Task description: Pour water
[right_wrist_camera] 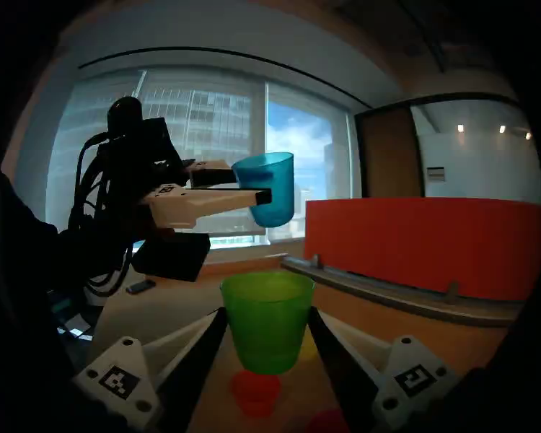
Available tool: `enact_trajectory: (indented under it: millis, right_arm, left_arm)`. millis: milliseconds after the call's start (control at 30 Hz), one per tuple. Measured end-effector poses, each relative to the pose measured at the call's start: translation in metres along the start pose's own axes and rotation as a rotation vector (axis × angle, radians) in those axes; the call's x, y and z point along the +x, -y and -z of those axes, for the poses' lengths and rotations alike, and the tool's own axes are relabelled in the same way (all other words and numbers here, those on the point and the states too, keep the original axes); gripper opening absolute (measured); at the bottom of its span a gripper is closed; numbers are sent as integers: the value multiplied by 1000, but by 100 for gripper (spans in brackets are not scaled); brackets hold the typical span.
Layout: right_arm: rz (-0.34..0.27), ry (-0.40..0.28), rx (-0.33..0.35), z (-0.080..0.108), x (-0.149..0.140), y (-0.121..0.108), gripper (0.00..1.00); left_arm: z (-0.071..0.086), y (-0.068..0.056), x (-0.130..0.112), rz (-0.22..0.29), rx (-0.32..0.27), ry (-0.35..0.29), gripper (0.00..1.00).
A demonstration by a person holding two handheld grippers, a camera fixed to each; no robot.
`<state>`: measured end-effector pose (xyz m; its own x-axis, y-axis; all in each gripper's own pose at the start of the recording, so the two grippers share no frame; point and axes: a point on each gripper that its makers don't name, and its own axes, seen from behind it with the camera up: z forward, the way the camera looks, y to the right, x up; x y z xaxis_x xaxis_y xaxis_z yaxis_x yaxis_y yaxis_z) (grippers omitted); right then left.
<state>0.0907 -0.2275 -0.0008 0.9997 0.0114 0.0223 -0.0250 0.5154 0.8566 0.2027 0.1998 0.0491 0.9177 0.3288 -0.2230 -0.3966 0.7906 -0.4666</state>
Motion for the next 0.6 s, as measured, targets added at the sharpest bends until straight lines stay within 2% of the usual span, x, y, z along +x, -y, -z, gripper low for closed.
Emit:
enact_trajectory:
  millis: [200,300,400,600]
  right_arm:
    - [5,-5,-5,2,5,0,85]
    - [9,-5,-7,3,7,0,85]
    - [11,-6,-7,4,9,0,85]
    - [8,-5,-11,5,9,0,85]
  left_arm:
    - [0,-4,-5,202,-34,4,81]
    - [0,-2,-8,278,-42,4,81]
    - [1,-2,-9,317,-53,2,81]
    - [5,2,-14,301,-47,9,81]
